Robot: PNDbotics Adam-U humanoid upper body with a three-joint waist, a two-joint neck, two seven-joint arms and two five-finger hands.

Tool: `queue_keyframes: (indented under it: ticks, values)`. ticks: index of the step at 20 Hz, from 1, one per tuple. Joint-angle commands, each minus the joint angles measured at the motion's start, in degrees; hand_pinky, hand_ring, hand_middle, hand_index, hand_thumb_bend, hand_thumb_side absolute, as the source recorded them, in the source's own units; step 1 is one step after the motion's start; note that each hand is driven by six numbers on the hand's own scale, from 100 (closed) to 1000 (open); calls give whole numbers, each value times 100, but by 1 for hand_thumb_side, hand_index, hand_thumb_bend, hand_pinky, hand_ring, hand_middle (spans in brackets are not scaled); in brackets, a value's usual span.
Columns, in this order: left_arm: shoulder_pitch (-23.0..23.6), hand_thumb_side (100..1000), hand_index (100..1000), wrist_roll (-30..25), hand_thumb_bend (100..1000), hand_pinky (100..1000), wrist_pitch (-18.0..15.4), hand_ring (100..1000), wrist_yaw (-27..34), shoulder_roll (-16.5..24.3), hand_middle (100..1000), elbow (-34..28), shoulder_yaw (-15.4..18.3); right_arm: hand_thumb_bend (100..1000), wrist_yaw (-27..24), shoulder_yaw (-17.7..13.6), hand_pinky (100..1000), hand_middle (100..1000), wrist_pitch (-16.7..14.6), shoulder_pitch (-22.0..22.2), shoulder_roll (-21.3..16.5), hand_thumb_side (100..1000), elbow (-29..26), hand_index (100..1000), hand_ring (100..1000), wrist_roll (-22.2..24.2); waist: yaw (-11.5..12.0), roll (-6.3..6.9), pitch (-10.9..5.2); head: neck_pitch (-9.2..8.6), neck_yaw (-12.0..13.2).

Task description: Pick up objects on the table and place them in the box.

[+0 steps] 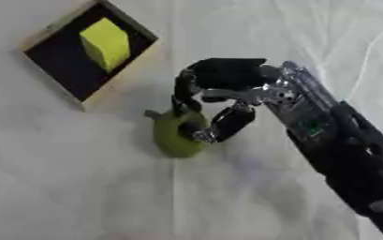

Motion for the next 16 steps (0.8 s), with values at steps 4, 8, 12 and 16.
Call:
queue_keyframes:
  ticks: [4,8,12,16]
  values:
    - [-12,672,802,1,100,830,29,635,-11,50,691,-108,30,100,-392,-98,751,316,-325,-233,-281,230,-464,551,625,-102,-29,11,-195,-49,25]
    - [3,672,800,15,100,830,40,635,-15,50,691,-108,29,100,-613,-125,748,315,-330,-366,-372,223,-596,551,622,-215,-32,0,-217,-56,44]
    - [8,672,800,8,100,830,49,636,-24,50,692,-108,26,100,-763,-166,746,318,-307,-556,-404,219,-678,553,622,-367,-28,-9,-221,-68,62]
    - [12,672,800,1,100,830,59,636,-21,47,693,-108,25,100,-824,-187,744,322,-297,-828,-394,215,-631,555,623,-552,-12,-25,-220,-93,72]
